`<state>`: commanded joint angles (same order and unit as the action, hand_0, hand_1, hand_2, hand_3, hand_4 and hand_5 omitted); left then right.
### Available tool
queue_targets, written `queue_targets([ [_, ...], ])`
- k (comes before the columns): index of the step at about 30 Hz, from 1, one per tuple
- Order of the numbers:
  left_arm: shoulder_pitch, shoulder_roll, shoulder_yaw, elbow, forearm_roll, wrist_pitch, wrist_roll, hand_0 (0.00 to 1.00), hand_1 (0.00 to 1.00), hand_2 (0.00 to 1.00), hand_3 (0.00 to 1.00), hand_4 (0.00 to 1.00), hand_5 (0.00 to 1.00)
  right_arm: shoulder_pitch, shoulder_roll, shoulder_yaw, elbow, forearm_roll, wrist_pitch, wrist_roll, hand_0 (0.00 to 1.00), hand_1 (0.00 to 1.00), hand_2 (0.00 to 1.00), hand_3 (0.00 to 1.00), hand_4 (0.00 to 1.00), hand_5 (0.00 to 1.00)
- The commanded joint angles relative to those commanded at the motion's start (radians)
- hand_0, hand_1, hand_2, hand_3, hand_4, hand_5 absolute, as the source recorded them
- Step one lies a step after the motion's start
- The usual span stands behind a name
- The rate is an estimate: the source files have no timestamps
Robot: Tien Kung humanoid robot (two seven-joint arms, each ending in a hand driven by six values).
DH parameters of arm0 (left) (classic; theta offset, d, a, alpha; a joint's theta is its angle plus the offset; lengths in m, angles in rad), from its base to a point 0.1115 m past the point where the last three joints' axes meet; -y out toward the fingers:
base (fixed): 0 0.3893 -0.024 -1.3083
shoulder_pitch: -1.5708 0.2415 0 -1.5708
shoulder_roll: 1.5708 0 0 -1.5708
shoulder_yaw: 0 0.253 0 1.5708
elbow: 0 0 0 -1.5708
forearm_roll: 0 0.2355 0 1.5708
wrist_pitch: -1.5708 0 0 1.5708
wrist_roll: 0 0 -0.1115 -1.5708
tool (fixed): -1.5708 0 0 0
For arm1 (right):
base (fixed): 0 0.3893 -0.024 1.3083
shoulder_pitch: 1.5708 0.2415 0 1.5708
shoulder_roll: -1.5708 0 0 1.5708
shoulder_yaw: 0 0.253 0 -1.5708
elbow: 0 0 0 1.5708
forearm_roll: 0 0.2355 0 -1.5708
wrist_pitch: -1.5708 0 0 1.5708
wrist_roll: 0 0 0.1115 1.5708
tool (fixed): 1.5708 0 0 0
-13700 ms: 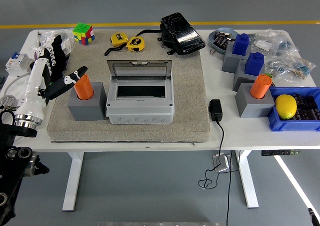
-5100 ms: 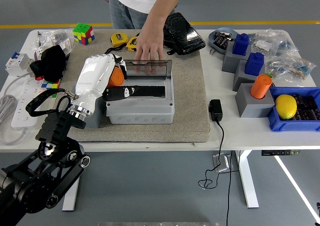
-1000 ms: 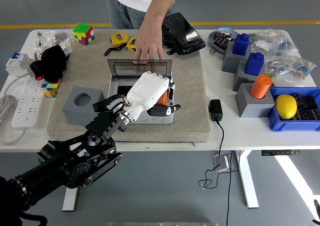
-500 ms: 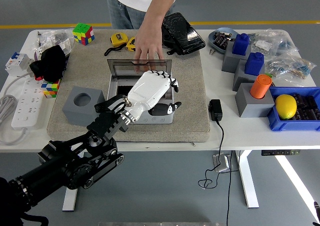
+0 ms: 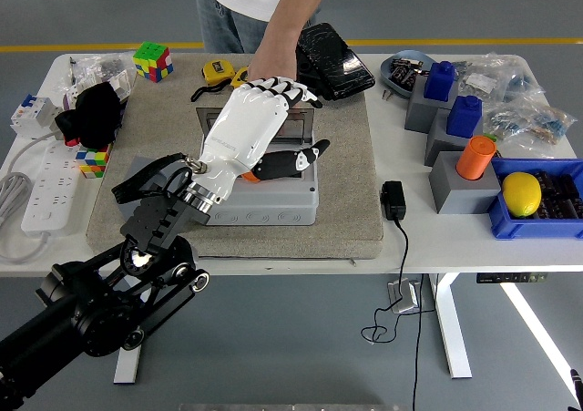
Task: Fetch the battery,place it into the box,close the lid of the box
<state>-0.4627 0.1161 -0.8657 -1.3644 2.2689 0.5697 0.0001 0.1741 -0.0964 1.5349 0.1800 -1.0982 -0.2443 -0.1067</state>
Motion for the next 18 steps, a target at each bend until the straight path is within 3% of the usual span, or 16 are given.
queue_targets([
  [1, 0.012, 0.003, -0.018, -0.021, 0.000, -0.003, -0.001, 0.642, 0.797, 0.724, 0.621, 0.798, 0.434, 0.001, 0.000, 0.000, 0.000, 0.001, 0.000, 0.000, 0.822, 0.806, 0.767, 0.788, 0.998, 0.998],
  [2, 0.027, 0.005, -0.041, -0.044, 0.000, -0.010, -0.005, 0.701, 0.883, 0.824, 0.787, 0.837, 0.463, 0.003, -0.001, 0.002, 0.000, 0.001, -0.001, 0.000, 0.822, 0.807, 0.767, 0.789, 0.998, 0.998],
  [7, 0.091, 0.007, -0.152, -0.117, -0.091, -0.070, -0.072, 0.701, 0.883, 0.824, 0.787, 0.837, 0.463, 0.006, -0.003, 0.010, 0.000, 0.000, -0.003, -0.001, 0.822, 0.807, 0.767, 0.789, 0.998, 0.998],
  [8, 0.097, 0.007, -0.164, -0.123, -0.111, -0.081, -0.081, 0.961, 0.998, 0.983, 0.933, 0.998, 0.725, 0.006, -0.003, 0.012, 0.000, -0.001, -0.003, -0.002, 0.822, 0.806, 0.767, 0.789, 0.998, 0.998],
  [13, 0.125, 0.020, -0.229, -0.110, -0.286, -0.146, -0.149, 0.961, 0.998, 0.983, 0.933, 0.998, 0.725, 0.006, 0.000, 0.015, 0.000, 0.000, -0.003, 0.002, 0.822, 0.806, 0.767, 0.789, 0.998, 0.998],
  [14, 0.126, 0.024, -0.235, -0.100, -0.317, -0.156, -0.151, 0.998, 0.998, 0.998, 0.998, 0.998, 0.998, 0.007, 0.001, 0.016, 0.000, 0.000, -0.003, 0.002, 0.822, 0.805, 0.767, 0.789, 0.998, 0.998],
  [18, 0.138, 0.040, -0.261, -0.050, -0.451, -0.217, -0.169, 0.998, 0.998, 0.998, 0.998, 0.998, 0.998, 0.007, 0.003, 0.016, 0.000, 0.003, -0.003, 0.004, 0.822, 0.805, 0.767, 0.789, 0.998, 0.998],
])
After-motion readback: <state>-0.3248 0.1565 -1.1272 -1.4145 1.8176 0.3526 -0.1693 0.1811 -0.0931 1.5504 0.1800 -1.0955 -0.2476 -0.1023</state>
